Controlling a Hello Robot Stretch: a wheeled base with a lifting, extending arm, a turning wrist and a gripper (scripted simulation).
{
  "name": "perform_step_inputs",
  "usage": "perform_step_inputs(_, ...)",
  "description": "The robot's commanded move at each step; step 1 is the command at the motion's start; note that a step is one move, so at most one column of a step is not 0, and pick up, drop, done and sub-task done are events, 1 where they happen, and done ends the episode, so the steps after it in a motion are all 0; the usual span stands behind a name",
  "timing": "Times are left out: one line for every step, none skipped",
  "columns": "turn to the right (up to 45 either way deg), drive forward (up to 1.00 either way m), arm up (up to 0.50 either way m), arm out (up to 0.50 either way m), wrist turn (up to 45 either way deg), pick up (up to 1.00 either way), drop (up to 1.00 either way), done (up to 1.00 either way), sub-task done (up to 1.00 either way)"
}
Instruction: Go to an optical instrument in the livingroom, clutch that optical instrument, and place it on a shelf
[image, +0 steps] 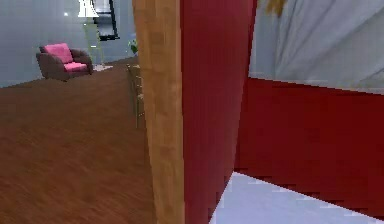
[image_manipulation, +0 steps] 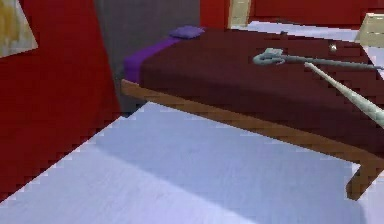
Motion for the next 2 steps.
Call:
perform_step_inputs(0.0,0.2,0.0,0.0,0.0,0.0,0.0,0.0,0.0)
perform_step_inputs(-45.0,0.0,0.0,0.0,0.0,0.0,0.0,0.0,0.0)
